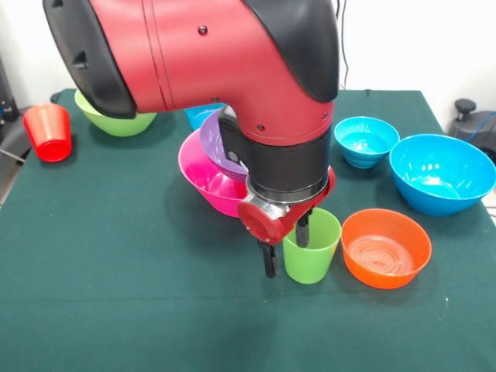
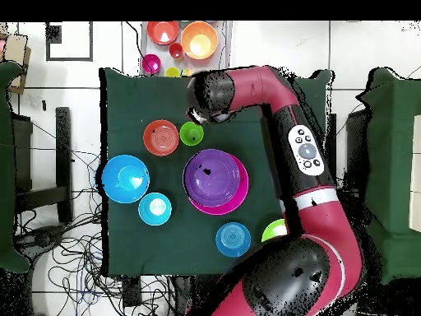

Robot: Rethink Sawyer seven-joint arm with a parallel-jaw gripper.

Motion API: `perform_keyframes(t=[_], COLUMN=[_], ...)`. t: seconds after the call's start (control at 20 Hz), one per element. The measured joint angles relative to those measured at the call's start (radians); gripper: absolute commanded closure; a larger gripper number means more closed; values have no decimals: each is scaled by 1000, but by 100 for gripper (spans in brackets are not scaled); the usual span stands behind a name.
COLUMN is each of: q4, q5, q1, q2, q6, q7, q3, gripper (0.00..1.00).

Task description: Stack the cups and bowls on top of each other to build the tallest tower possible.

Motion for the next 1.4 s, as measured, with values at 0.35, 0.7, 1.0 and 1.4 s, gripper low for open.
perform_keyframes(t=[0.35,0.7,1.0,1.4], q4=[72,81,81,81], q5=[5,5,5,5], q1=[1,7,10,10], q2=[-14,-26,-28,-28], q6=[0,0,0,0], q7=[0,0,0,0], q3=[-7,-8,-9,-11], gripper=[0,0,0,0])
